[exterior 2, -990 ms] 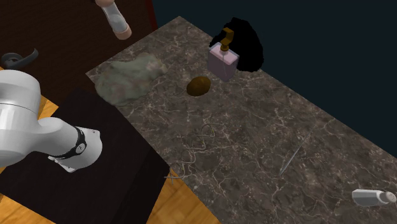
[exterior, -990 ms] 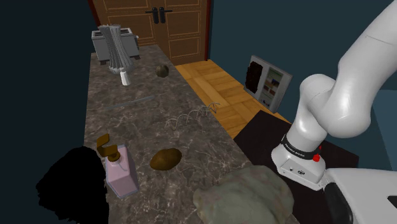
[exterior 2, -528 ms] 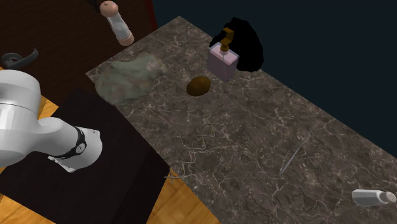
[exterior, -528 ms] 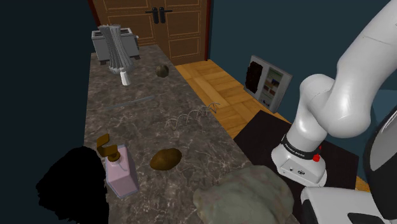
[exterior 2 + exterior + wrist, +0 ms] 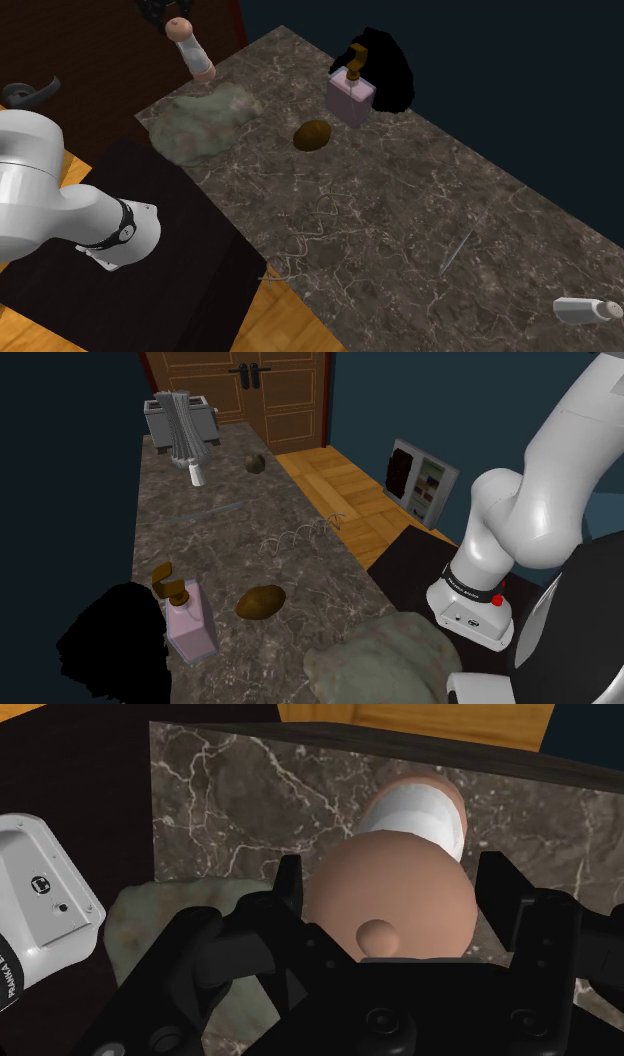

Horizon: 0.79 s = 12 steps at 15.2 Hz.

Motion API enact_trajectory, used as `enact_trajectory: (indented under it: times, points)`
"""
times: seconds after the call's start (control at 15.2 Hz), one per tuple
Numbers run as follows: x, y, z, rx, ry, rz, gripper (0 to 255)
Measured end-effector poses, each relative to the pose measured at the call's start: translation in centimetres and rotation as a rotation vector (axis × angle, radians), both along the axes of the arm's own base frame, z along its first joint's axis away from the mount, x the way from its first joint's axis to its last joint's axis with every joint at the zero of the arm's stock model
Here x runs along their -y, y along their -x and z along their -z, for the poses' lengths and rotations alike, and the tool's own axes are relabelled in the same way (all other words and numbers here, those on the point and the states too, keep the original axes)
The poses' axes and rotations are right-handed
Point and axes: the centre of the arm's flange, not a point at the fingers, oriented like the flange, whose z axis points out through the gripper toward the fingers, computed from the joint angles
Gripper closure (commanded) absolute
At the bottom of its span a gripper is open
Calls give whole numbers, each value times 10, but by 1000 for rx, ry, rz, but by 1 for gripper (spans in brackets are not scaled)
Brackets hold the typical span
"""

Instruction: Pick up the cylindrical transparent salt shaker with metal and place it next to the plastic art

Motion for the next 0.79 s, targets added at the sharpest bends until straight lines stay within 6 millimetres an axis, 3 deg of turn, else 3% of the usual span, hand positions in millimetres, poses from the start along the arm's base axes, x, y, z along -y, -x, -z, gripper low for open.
enact_trajectory:
  times: [0.2,0.59,0.66,0.79]
  points:
    - [1,0,12,0,0,0,255]
    - [1,0,14,0,0,0,255]
    - [1,0,14,0,0,0,0]
    - [1,0,14,0,-1,0,0]
